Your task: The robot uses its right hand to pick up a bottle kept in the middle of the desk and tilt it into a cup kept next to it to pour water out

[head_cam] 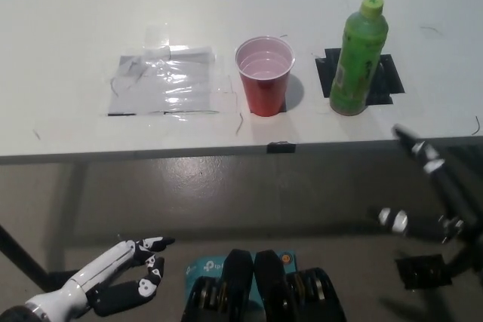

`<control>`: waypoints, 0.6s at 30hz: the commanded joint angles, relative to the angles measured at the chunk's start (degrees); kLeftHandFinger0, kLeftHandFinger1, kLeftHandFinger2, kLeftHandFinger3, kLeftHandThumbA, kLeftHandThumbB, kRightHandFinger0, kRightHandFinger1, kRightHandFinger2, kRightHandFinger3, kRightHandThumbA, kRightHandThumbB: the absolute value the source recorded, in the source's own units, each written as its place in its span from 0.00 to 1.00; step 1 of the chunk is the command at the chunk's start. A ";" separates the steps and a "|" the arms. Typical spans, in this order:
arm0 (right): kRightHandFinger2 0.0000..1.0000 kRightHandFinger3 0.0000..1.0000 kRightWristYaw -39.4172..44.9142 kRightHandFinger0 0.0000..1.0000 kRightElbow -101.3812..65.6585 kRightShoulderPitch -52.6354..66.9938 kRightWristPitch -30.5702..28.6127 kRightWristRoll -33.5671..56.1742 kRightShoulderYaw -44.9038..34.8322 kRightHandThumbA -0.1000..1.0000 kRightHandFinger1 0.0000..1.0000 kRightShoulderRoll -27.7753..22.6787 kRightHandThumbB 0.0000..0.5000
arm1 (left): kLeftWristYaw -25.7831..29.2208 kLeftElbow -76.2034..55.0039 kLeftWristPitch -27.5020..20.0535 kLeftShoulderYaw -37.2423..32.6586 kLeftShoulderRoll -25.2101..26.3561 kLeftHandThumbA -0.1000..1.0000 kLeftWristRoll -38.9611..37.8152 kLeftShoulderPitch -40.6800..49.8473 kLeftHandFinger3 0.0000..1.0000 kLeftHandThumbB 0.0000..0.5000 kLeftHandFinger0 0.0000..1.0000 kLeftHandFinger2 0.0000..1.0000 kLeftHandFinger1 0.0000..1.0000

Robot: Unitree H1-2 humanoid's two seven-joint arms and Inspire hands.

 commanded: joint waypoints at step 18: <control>1.00 1.00 -4.24 1.00 18.13 -24.53 10.96 -9.86 -0.77 1.00 1.00 -0.01 1.00 | -2.32 -2.12 0.91 0.17 0.51 0.95 0.83 0.07 1.00 0.62 0.98 1.00 1.00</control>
